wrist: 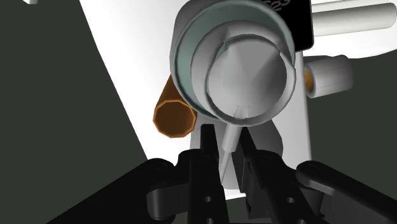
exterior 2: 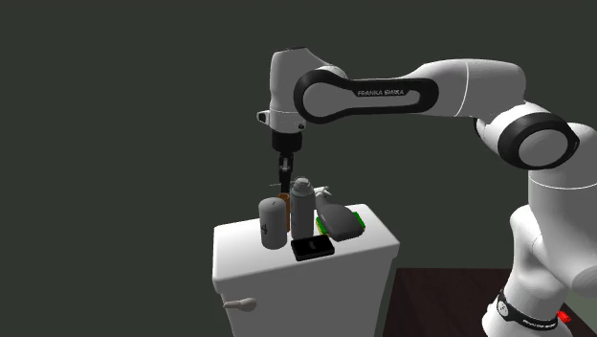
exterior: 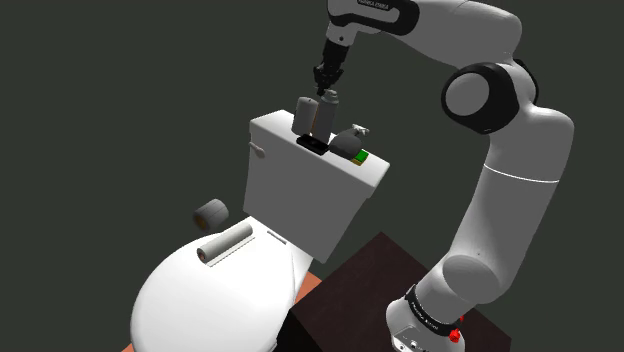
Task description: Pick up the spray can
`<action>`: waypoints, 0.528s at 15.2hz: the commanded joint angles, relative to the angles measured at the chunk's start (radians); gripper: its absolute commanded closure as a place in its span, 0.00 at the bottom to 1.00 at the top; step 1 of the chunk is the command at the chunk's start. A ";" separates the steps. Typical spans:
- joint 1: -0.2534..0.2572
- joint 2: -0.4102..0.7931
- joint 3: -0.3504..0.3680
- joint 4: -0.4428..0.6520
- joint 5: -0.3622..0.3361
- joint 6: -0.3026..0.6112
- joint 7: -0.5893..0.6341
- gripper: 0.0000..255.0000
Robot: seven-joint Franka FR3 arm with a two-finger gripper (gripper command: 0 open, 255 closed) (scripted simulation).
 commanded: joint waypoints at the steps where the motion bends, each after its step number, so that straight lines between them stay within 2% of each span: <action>1: 0.000 0.000 0.000 0.000 0.000 0.000 0.000 1.00; 4: 0.000 -0.002 0.000 -0.002 0.000 0.000 0.001 1.00; 8: -0.003 0.017 0.000 0.081 0.002 -0.064 -0.001 1.00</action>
